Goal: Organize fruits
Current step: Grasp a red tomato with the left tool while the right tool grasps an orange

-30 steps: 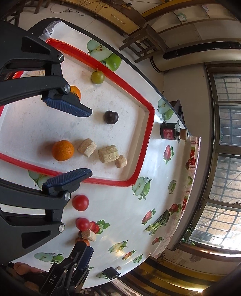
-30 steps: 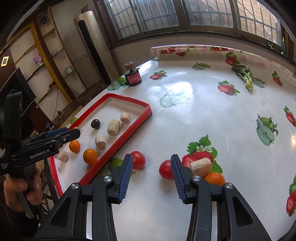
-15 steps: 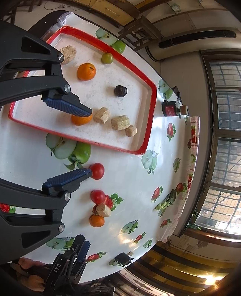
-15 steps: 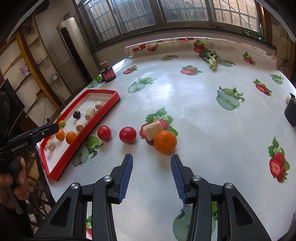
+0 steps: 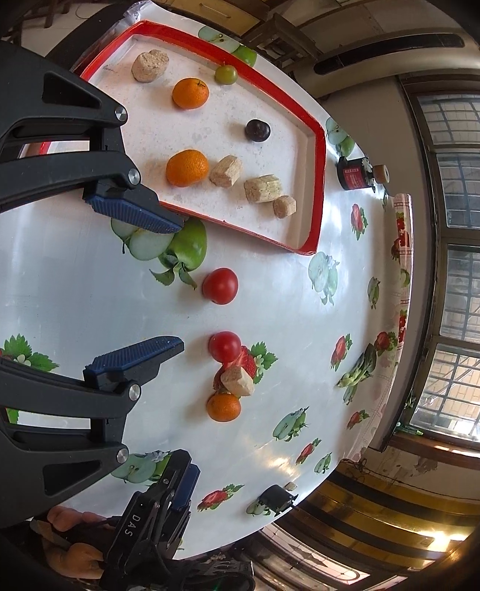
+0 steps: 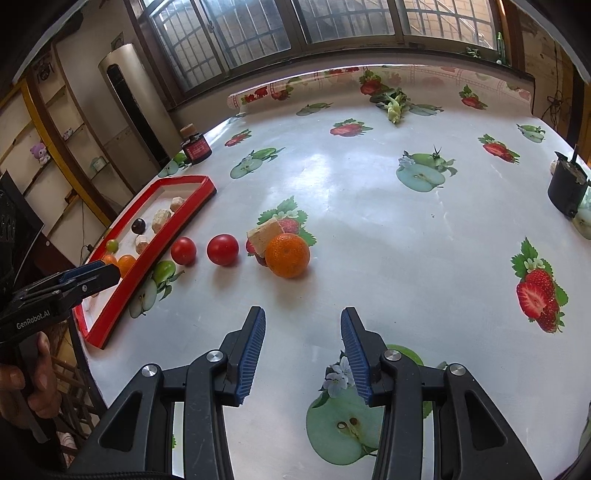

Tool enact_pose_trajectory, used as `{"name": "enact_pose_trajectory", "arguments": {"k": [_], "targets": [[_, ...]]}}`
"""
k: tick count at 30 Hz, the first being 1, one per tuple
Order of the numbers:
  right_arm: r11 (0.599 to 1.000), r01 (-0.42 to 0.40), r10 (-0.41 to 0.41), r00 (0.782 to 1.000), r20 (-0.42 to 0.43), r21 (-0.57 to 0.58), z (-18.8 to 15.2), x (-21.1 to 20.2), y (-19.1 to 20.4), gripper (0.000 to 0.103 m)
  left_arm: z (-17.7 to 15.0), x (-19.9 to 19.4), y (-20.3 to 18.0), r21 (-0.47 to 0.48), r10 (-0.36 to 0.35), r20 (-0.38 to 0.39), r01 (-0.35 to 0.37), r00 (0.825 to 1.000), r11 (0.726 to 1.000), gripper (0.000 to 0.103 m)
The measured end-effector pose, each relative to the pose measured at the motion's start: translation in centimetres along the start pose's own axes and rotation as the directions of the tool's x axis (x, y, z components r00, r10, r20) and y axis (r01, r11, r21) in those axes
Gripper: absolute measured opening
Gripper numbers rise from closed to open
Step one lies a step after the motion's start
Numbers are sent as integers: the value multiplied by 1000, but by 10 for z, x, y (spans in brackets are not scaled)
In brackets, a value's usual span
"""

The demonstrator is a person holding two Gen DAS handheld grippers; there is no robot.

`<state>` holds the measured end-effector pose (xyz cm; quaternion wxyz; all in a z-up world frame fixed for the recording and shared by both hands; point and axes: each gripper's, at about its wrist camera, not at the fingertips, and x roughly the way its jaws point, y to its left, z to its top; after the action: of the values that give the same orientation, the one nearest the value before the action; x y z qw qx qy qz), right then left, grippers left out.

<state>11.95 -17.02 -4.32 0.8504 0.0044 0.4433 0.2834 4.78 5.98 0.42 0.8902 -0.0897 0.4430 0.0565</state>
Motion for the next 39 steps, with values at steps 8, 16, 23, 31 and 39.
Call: {"name": "enact_pose_trajectory", "arguments": {"k": [8,16,23,31,39], "targets": [[1000,-12,12,1000,-18,-5,5,16,1,45,-1,12,-5,4,-16,-33,16,999,1000,57],[999,-28,27,999,-33,-24,22,41,5,44,0,26,-10,13,-53,-54,54,997,998,57],[999,-19,17,999,-51,-51,37,65,10,44,6,44,-20,37,-82,-81,86,993,996,57],[997,-38,36,999,-39,-69,46,69,7,37,21,72,-43,79,-116,-117,126,986,989,57],[1000,-18,18,1000,3,5,35,38,-21,37,33,95,-56,107,-108,-116,121,987,987,43]]}}
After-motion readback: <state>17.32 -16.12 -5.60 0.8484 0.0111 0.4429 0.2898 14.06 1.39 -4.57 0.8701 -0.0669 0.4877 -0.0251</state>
